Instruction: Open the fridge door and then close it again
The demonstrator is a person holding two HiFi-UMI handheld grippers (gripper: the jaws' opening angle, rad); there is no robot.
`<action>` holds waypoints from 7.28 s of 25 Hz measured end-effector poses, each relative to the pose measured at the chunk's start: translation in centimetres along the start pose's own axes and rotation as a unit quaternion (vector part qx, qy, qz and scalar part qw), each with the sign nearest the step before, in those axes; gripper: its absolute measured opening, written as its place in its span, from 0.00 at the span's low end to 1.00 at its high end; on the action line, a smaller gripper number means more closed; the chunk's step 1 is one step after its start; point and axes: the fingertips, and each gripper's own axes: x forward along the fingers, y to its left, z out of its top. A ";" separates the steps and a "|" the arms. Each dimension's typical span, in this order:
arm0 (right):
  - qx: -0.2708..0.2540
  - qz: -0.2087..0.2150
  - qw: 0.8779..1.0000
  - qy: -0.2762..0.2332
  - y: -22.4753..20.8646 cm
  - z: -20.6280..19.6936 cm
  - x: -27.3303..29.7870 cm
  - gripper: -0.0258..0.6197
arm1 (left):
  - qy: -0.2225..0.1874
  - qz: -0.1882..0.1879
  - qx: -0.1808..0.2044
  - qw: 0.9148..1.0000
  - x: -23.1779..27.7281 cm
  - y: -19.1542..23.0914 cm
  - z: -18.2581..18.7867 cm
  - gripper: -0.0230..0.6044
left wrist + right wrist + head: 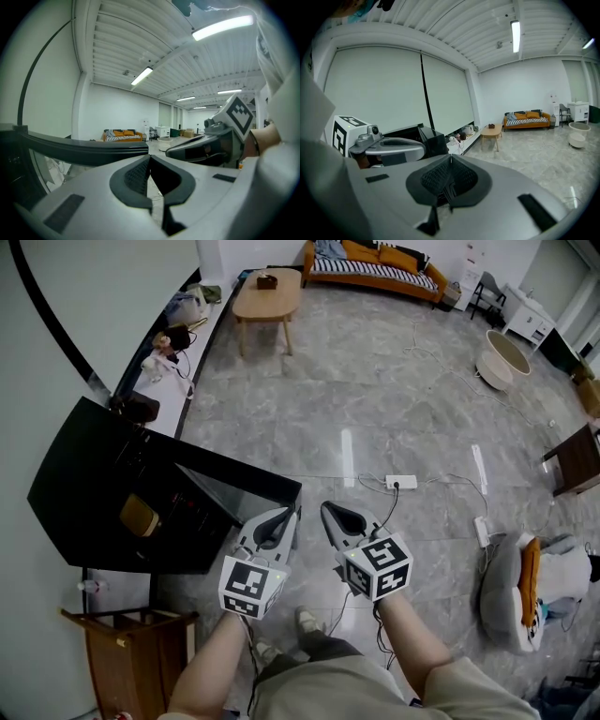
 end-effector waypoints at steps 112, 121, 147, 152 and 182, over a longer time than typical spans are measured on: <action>-0.143 0.127 0.981 0.034 2.5 2.3 7.6 0.39 | 0.005 0.159 -0.027 0.987 -14.4 8.2 0.6 0.05; -0.141 0.133 0.980 0.039 4.9 1.2 6.2 0.39 | 0.007 0.166 -0.031 0.986 -16.7 8.1 -0.3 0.05; -0.134 0.162 0.976 0.054 18.5 -2.4 2.9 0.38 | 0.012 0.201 -0.039 0.979 -28.6 7.4 -3.2 0.05; -0.127 0.160 0.978 0.053 20.9 -2.7 3.1 0.38 | 0.014 0.222 -0.045 0.974 -32.2 8.0 -4.0 0.05; -0.129 0.197 0.970 0.065 35.4 -4.8 6.0 0.39 | 0.005 0.294 -0.056 0.954 -45.7 11.4 -6.7 0.05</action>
